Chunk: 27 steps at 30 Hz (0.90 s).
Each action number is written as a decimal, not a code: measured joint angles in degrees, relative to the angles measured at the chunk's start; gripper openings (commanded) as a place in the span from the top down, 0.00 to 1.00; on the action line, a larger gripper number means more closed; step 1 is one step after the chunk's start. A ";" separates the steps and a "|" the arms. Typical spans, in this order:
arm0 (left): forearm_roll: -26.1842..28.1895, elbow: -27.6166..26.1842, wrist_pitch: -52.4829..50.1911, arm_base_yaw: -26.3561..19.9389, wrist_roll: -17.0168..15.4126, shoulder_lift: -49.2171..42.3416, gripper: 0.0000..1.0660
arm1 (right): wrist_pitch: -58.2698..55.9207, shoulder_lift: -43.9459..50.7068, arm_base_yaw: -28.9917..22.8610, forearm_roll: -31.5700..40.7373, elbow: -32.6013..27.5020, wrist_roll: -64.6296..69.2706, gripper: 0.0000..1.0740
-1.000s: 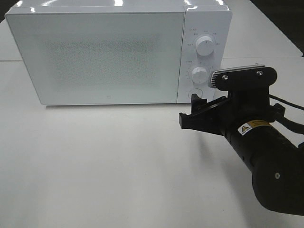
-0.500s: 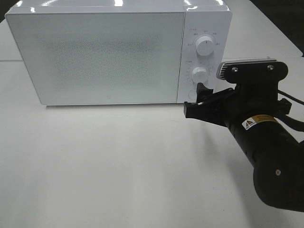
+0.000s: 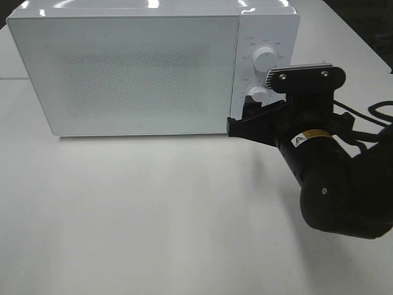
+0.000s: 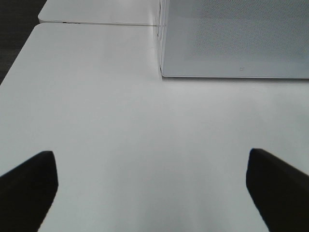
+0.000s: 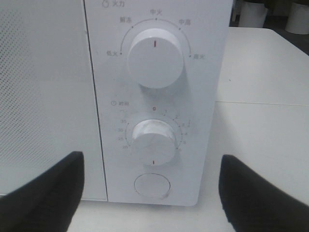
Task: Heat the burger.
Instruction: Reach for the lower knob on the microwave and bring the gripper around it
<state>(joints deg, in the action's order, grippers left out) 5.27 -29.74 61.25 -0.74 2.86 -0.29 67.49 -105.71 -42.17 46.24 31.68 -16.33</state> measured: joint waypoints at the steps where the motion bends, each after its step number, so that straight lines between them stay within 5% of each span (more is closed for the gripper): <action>1: 0.00 0.00 0.00 0.00 0.00 0.00 0.08 | 0.00 -0.86 0.00 0.00 0.69 0.00 0.30; 27: 0.00 0.00 0.00 0.00 0.00 0.00 0.08 | -4.07 -12.15 6.70 -4.18 12.89 0.17 0.30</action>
<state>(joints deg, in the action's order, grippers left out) 5.27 -29.74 61.25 -0.74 2.86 -0.29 63.43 -117.86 -35.47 42.06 44.58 -16.16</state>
